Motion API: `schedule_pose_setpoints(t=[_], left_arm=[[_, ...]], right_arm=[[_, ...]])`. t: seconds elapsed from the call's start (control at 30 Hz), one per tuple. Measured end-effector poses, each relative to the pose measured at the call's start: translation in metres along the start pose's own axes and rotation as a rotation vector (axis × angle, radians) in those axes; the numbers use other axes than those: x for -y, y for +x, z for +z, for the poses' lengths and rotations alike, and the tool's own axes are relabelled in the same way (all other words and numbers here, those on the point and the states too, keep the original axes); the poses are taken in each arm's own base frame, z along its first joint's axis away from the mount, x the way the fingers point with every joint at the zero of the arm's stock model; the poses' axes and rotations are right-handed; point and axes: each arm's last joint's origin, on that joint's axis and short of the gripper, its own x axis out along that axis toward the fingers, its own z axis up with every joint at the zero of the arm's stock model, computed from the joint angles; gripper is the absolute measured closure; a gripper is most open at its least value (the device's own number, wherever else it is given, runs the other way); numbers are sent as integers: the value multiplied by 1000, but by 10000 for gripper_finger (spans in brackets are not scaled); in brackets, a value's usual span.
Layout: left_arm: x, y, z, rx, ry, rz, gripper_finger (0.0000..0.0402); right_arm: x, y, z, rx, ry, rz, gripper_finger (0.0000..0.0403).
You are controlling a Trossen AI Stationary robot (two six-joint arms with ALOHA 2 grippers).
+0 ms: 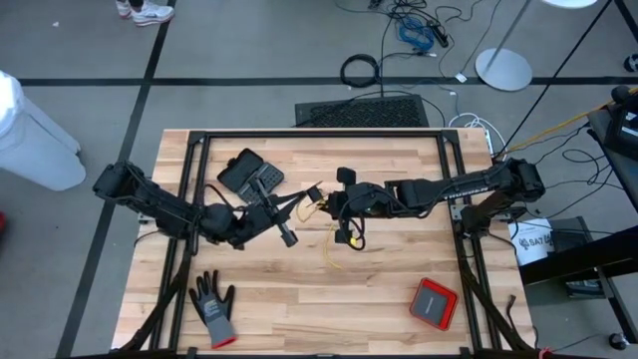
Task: Coil cords
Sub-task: Coil the yellow wire onto the spool
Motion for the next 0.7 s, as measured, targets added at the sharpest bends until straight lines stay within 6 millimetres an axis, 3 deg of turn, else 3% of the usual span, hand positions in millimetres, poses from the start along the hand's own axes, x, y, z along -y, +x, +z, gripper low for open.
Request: schedule_pose_setpoints(t=[0.33,0.7], left_arm=[[1,0,-4,-64,73,22,400],[3,1,-11,-119,125,12,400]], right_arm=[[-1,-9,3,6,-11,8,403],[2,-35,11,43,1,15,403]])
